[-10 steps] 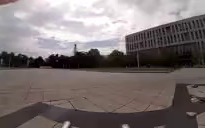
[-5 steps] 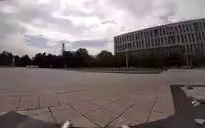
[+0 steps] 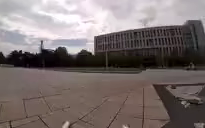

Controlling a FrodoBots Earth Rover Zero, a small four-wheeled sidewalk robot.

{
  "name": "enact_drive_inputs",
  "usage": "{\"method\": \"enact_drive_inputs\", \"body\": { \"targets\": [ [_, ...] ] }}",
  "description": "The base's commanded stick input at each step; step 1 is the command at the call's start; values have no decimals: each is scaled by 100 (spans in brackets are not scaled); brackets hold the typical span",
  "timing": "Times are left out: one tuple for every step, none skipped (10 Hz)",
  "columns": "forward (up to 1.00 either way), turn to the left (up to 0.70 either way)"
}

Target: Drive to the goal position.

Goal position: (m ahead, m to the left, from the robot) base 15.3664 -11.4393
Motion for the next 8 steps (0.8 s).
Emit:
{"method": "enact_drive_inputs", "body": {
  "targets": [
    [70,-34],
    [70,-34],
    [70,-34],
    [70,-34],
    [70,-33],
    [70,-10],
    [70,-3],
    [70,0]
  ]
}}
